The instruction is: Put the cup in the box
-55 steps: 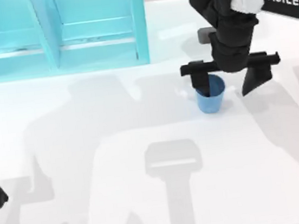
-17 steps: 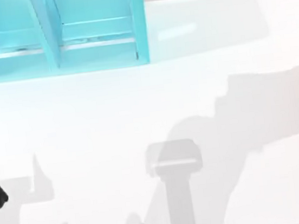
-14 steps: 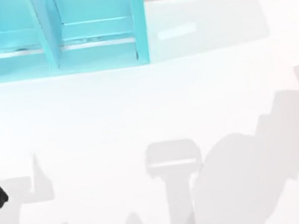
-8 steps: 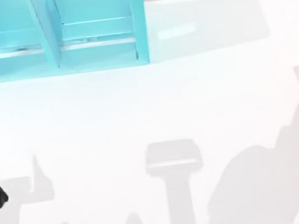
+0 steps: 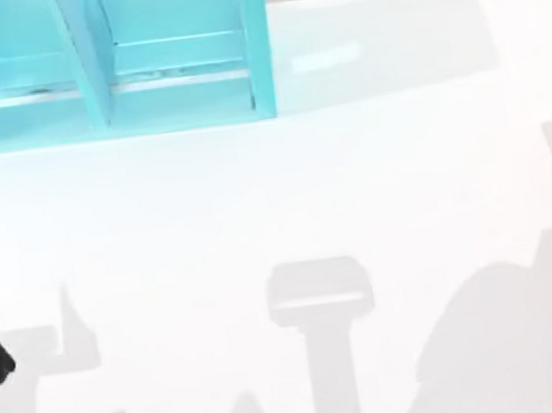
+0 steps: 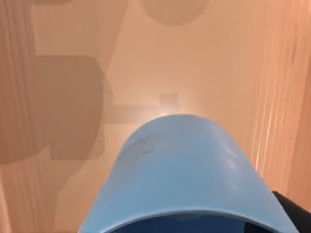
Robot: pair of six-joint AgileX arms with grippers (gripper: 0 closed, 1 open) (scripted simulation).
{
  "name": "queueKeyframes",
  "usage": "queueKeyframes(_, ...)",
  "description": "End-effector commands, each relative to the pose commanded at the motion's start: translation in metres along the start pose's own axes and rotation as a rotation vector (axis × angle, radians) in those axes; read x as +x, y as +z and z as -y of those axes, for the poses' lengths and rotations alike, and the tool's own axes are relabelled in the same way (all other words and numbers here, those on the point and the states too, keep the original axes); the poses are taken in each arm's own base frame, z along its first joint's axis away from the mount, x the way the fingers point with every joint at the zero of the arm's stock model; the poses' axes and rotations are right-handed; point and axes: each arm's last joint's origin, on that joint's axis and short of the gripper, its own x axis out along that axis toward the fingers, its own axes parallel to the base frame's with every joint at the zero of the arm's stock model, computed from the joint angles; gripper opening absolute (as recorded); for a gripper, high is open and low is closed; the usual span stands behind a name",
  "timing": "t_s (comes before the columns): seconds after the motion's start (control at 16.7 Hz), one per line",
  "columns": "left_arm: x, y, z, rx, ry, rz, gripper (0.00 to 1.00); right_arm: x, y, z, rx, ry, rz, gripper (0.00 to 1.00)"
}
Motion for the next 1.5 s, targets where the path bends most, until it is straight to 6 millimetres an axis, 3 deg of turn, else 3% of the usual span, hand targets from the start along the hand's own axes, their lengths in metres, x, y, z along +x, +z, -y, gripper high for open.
queueKeyframes(0.42, 0.0, 0.0, 0.0, 0.0, 0.0, 0.0, 1.0, 0.037, -0.002, -0.005, 0.001, 0.001, -0.001, 0.0)
queueKeyframes(0.66, 0.0, 0.0, 0.0, 0.0, 0.0, 0.0, 1.0, 0.039, -0.002, -0.005, 0.001, 0.002, -0.002, 0.0)
queueKeyframes(1.44, 0.0, 0.0, 0.0, 0.0, 0.0, 0.0, 1.0, 0.039, -0.002, -0.005, 0.001, 0.002, -0.002, 0.98)
queueKeyframes(1.5, 0.0, 0.0, 0.0, 0.0, 0.0, 0.0, 1.0, 0.039, -0.002, -0.005, 0.001, 0.002, -0.002, 1.0)
